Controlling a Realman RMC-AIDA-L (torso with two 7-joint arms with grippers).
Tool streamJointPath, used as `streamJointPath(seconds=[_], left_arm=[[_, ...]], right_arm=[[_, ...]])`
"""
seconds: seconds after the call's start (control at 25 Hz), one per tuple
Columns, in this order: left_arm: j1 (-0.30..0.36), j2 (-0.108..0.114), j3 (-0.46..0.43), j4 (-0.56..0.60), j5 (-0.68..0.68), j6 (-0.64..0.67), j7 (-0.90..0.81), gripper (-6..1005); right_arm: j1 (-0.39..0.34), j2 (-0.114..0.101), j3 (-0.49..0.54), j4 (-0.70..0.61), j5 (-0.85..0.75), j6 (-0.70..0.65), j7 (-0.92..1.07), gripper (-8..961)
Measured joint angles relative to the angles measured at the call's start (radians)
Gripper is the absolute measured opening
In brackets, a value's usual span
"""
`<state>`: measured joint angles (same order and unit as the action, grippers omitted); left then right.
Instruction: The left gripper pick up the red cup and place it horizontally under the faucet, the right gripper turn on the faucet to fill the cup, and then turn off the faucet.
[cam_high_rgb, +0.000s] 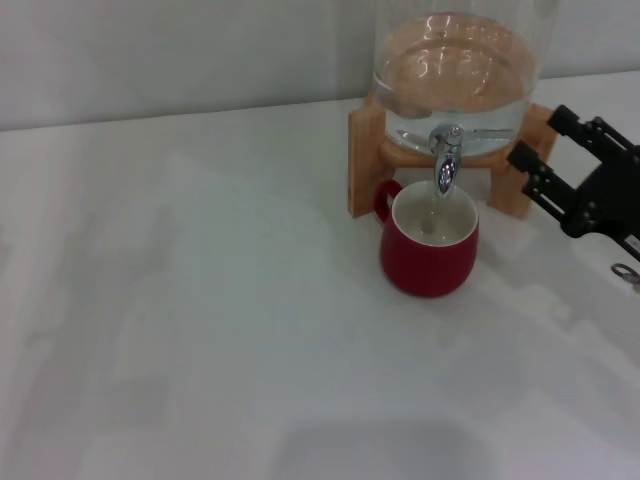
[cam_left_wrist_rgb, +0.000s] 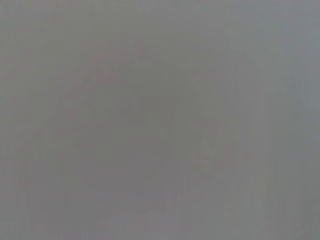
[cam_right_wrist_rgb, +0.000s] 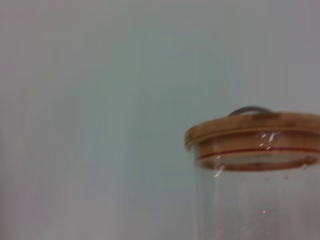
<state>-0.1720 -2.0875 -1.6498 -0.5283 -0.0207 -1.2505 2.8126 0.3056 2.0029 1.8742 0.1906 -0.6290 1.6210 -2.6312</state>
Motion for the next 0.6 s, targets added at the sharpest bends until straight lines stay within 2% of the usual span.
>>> streamJointPath(seconds=[0.32,0.6], left_arm=[[0.002,0.0,0.004,0.001,0.043,-0.01,0.0,883],[0.002,0.0,0.004,0.002,0.047,-0.013,-0.001,883]], right_arm=[[0.045,0.003,-0.04,0.0,-0.003,-0.089,-0.014,611],[0.056,0.003,-0.036,0.001,0.0,-0.105,-0.018,611]])
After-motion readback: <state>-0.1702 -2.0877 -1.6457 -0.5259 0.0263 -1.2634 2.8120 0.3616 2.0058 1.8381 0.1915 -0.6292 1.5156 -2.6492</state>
